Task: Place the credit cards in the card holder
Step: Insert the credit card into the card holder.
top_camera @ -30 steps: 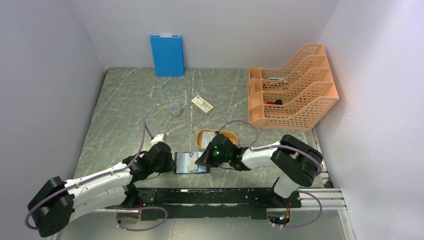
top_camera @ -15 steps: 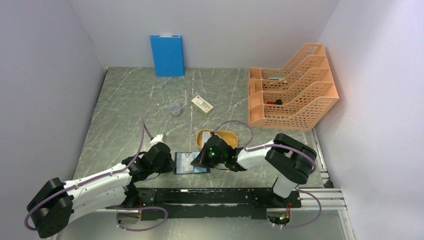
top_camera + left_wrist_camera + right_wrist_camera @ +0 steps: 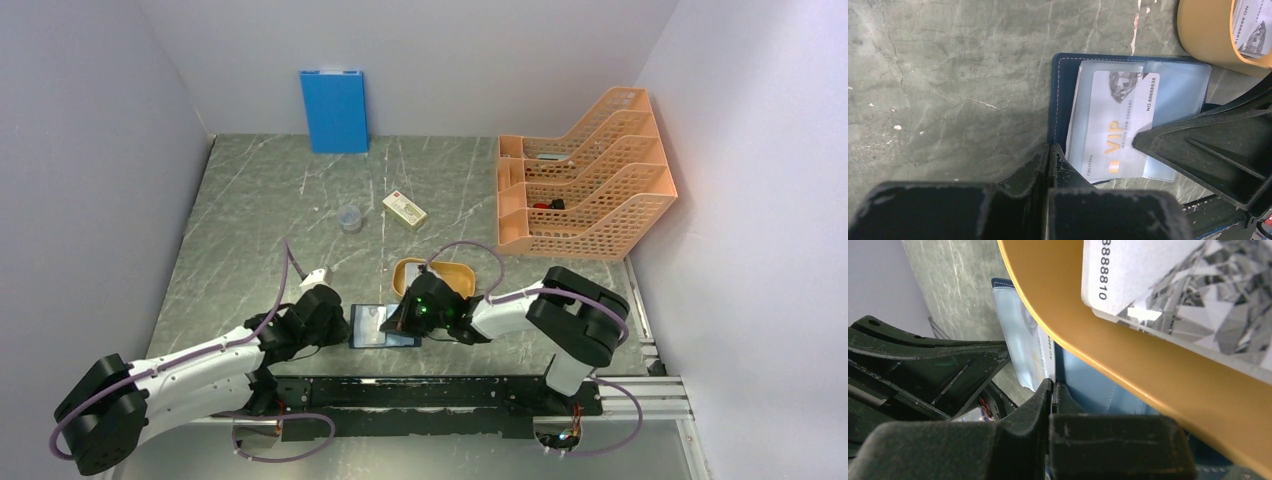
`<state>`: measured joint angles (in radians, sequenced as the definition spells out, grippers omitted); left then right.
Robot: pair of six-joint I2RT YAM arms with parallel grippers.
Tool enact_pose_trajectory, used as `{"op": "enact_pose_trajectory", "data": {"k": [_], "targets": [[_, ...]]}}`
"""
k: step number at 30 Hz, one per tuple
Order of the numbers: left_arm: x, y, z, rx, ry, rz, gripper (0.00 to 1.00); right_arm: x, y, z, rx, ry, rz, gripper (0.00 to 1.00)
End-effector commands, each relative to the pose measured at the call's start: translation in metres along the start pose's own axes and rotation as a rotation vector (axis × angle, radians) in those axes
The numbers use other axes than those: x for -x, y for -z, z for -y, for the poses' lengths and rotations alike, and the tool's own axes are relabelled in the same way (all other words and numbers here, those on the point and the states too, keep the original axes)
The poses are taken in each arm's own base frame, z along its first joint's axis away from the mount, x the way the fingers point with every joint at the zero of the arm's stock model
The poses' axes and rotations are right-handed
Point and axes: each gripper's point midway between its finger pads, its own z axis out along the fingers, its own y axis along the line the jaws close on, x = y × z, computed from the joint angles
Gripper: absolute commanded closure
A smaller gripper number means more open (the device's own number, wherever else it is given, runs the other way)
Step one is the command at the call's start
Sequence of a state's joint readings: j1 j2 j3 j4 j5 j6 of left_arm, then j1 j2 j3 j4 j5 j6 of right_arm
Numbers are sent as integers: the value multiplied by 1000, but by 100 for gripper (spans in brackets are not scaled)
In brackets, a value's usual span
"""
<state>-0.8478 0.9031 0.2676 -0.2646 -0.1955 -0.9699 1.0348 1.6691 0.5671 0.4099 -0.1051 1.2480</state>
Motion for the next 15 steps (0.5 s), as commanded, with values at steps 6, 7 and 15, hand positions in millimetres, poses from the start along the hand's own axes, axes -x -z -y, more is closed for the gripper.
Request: {"op": "enact_pose_trajectory", "data": {"k": [6,7,15], "targets": [[-39,-3,-36,103,-15,-138,95,-23,-11,24,-81,43,-87,100],[-38,-3,-35,102,-16,-138,95,-24,-11,23,-79,45,-87,100],[-38,-3,-37,110,-14,-135,95,-20,-9,15,-67,76,-80,93]]}}
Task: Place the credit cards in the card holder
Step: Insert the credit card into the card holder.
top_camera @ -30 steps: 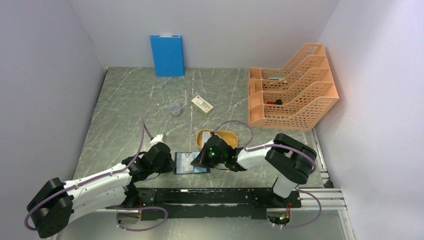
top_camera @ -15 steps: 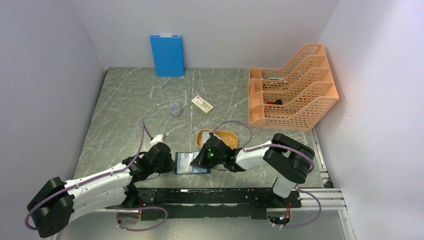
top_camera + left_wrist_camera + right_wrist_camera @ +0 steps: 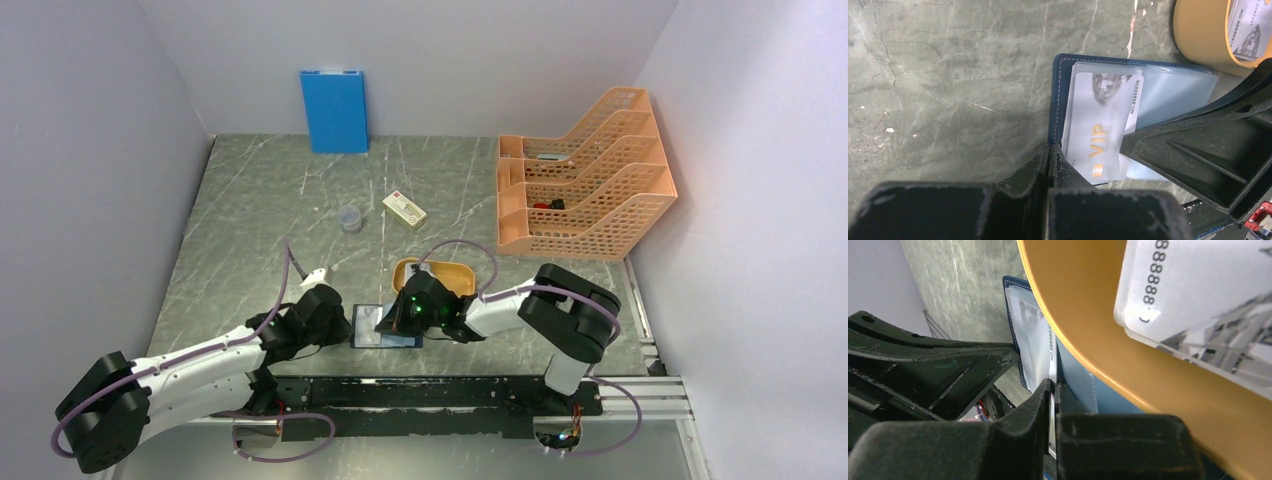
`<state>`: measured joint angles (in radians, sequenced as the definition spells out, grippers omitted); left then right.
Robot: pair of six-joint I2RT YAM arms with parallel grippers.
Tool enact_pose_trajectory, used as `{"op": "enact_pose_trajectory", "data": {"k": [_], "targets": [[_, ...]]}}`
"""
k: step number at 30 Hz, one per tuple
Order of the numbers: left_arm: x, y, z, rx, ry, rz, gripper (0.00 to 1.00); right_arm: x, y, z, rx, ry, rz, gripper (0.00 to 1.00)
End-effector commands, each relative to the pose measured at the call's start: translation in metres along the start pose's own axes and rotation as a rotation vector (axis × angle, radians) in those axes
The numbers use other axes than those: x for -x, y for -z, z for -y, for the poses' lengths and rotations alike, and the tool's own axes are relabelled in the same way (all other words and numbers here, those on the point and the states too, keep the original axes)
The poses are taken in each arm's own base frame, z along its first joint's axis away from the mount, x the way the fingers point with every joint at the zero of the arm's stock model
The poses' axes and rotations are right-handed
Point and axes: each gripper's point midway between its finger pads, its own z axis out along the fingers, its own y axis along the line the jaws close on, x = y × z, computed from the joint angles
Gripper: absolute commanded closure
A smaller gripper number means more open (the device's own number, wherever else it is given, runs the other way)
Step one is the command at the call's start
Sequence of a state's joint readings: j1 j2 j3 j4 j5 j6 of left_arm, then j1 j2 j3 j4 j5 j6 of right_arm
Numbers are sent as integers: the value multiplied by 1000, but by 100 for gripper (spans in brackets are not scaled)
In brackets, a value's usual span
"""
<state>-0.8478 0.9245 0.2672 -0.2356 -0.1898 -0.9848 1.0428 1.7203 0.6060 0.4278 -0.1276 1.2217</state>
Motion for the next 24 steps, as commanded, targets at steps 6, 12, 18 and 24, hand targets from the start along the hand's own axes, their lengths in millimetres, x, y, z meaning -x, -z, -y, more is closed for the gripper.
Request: {"op": "enact_pose_trajectory", "data": {"k": [6,12,18,24], "targets": [[-38,0,-41,120,-29,-133,95,-10,8,14,-71,49,-21,56],[-36,0,-40,122,-25,-129,95,-6,11,4,-63,68,-16,48],[-32,1,-37,121,-24,-117,95,6,23,3,-167,127,11,39],[-29,3,-35,116,-19,-107,95,14,38,-7,-174,169,35,39]]}}
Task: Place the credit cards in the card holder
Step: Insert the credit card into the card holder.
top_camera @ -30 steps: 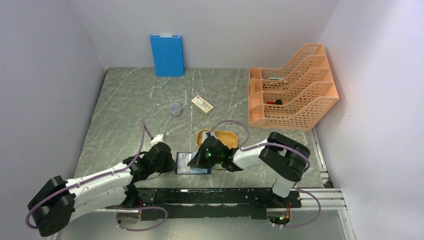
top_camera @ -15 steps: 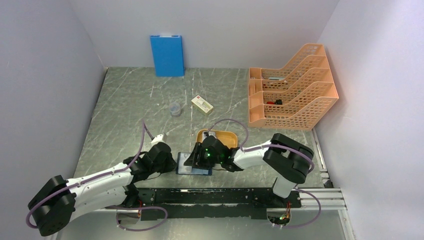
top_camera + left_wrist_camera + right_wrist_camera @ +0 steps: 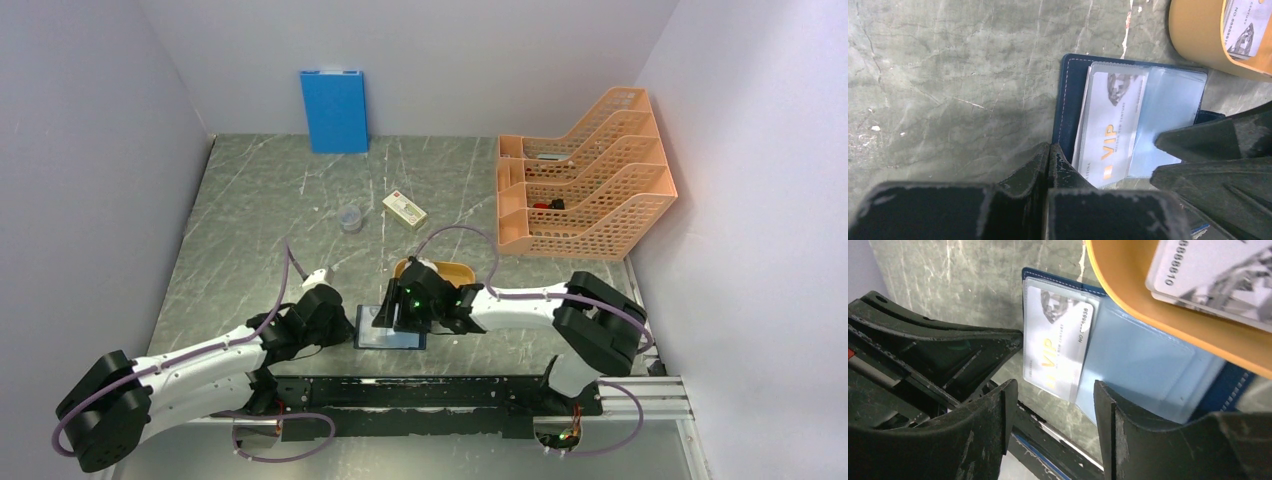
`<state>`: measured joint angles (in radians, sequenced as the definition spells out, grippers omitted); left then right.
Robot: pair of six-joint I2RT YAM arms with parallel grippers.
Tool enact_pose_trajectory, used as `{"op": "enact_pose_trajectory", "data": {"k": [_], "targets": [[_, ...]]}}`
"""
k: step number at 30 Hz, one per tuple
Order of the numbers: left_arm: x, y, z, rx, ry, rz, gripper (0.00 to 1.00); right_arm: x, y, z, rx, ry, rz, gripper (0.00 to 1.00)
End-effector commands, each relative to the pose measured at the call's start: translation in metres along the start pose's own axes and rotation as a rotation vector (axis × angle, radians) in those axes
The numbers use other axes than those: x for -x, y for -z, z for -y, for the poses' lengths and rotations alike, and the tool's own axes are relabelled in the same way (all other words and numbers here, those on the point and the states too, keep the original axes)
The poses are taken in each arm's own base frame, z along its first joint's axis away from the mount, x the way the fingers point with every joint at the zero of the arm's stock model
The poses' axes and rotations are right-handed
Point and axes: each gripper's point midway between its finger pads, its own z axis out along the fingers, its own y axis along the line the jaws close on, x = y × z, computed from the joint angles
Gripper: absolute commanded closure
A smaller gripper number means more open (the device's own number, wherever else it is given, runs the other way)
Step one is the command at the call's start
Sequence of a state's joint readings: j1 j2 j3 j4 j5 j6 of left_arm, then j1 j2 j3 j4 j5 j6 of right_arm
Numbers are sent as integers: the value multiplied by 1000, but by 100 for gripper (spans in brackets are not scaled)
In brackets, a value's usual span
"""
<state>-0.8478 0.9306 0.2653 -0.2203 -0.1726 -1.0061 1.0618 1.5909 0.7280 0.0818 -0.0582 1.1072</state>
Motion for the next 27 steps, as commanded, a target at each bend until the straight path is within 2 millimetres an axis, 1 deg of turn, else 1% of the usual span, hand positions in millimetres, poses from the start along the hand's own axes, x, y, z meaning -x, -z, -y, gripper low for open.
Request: {"op": "enact_pose_trajectory", "data": {"k": [1,4,6,8,10,11,13,14,16,18,23,25,27], "targets": [[-26,4,-39,131,-39,-93,95,6,15,6,-58,56,24,40],[-21,8,-36,130,-41,-81,95,13,28,-6,-40,93,40,42],[-14,13,-29,119,-43,-66,95,22,42,-12,-43,130,73,44],[-7,19,-23,105,-45,-47,95,27,57,-11,-52,167,96,46],[3,26,-14,85,-50,-21,95,25,70,-5,-55,184,100,47],[7,29,-10,71,-55,-10,92,22,74,-1,-56,187,101,48],[13,35,2,26,-71,3,85,18,80,11,-64,182,106,49],[15,37,9,-6,-83,7,79,15,81,17,-67,174,107,49],[18,40,21,-55,-106,5,67,14,85,26,-64,149,135,51],[22,43,31,-79,-129,6,59,17,89,32,-50,132,180,51],[30,44,49,-128,-146,33,42,28,97,39,-40,122,256,51],[31,43,54,-141,-136,40,38,36,101,47,-81,117,287,50],[34,42,55,-137,-120,53,36,52,107,42,-71,119,333,49]]}}
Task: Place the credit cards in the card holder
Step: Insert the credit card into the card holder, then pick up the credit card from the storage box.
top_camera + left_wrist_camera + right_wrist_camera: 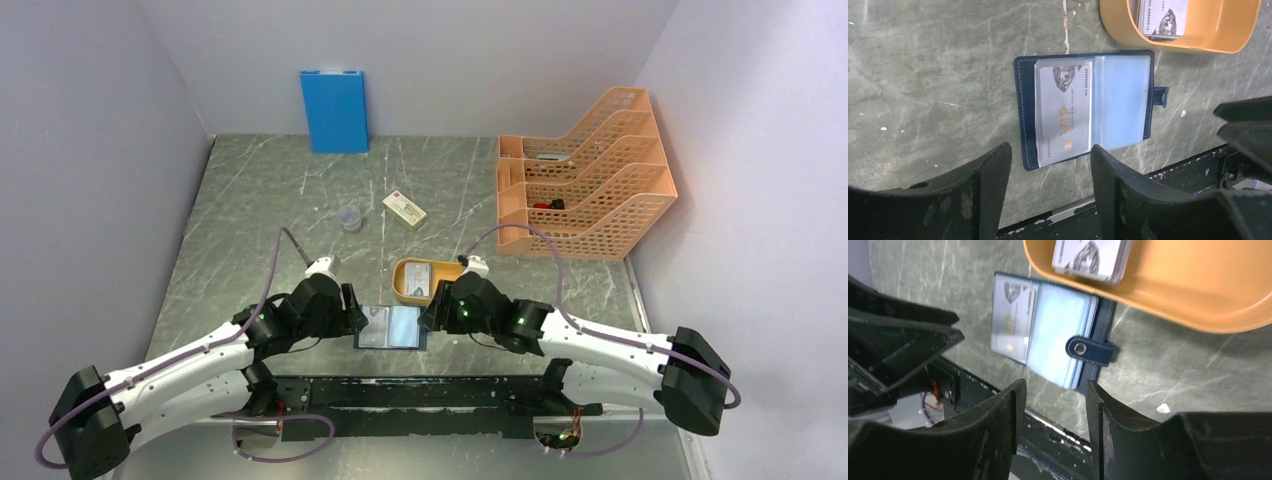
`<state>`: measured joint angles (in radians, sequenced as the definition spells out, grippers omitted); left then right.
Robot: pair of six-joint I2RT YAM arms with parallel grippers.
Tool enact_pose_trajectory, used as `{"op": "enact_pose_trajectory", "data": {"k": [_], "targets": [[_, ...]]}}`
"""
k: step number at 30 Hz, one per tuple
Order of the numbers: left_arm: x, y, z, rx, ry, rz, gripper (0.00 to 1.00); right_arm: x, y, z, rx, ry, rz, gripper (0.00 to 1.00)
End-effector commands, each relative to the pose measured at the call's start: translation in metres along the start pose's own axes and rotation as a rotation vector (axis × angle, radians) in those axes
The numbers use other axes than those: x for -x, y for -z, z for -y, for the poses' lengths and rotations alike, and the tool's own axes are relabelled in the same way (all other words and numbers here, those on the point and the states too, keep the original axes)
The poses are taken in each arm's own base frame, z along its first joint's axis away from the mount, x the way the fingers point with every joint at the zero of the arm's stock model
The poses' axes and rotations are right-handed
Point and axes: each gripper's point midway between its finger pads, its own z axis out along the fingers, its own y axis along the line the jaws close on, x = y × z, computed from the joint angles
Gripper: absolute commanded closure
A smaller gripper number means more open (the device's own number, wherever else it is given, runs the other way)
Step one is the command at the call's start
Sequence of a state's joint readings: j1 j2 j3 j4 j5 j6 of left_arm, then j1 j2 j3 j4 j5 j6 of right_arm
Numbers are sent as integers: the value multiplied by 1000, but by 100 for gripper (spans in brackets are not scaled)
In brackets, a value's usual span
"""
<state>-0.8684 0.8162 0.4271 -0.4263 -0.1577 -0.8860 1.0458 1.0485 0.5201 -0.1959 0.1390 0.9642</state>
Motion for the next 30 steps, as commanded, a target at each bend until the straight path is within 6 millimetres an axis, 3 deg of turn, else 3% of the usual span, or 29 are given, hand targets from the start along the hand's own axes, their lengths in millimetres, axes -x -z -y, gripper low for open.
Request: {"op": "enact_pose_trajectory", "data": {"k": [1,5,11,19,30], "targets": [[15,2,19,-48,13,48,35,48,6,0,-18,-12,150,48],[25,8,9,8,36,98,32,92,-4,12,-60,-29,176,45],[24,12,7,6,27,101,33,111,-35,22,-47,-46,107,41],[44,15,29,-30,-32,128,34,91,-64,30,-31,-62,-14,37],[41,3,39,-42,-43,87,35,71,-82,46,-17,-89,-95,39]]}}
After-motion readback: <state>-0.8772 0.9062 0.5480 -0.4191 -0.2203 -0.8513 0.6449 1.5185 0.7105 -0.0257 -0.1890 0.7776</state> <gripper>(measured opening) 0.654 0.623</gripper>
